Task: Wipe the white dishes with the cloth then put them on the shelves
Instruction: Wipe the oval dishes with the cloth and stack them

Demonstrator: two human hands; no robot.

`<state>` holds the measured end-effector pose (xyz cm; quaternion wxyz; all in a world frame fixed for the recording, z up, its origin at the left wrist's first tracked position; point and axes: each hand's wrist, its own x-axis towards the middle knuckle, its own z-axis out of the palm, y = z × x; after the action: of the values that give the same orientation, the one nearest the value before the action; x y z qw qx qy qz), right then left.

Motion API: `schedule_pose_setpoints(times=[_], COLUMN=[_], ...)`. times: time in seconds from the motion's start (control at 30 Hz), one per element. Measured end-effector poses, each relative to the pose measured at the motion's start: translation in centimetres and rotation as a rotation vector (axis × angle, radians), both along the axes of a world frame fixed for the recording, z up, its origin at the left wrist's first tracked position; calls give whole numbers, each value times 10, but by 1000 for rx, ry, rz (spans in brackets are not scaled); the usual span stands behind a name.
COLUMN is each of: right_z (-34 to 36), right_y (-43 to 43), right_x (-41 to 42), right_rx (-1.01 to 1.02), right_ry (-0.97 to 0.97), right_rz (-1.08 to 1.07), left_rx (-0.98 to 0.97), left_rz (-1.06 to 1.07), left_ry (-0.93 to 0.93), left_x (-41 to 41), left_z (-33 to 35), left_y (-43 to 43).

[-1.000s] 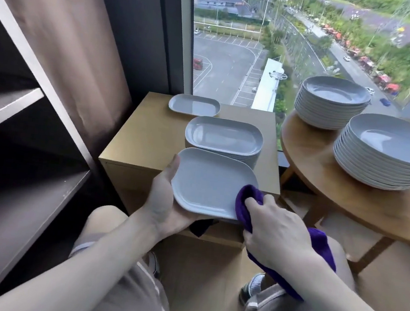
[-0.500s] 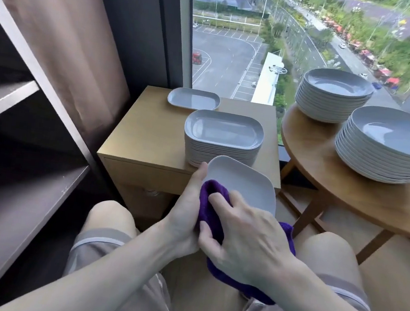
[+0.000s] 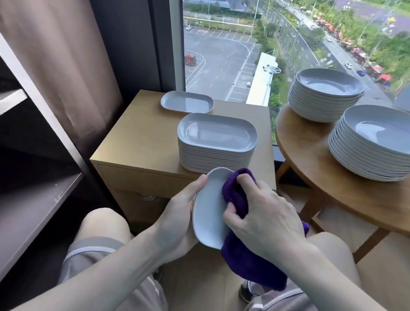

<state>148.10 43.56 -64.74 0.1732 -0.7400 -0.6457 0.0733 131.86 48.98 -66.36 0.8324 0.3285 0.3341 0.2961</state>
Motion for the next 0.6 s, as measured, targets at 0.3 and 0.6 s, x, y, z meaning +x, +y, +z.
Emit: schedule_pose_setpoints(times=[0.3, 0.6], right_z=[6, -15], right_y=[-18, -17], right_x=[-33, -21], right_rx=[95, -56], right_ry=[-85, -202], right_rz=[253, 345], left_rx=[-33, 40], left_rz=[19, 162], left_ry=[10, -2], left_x=[2, -10], left_z=[-9, -4], left_y=[-3, 24])
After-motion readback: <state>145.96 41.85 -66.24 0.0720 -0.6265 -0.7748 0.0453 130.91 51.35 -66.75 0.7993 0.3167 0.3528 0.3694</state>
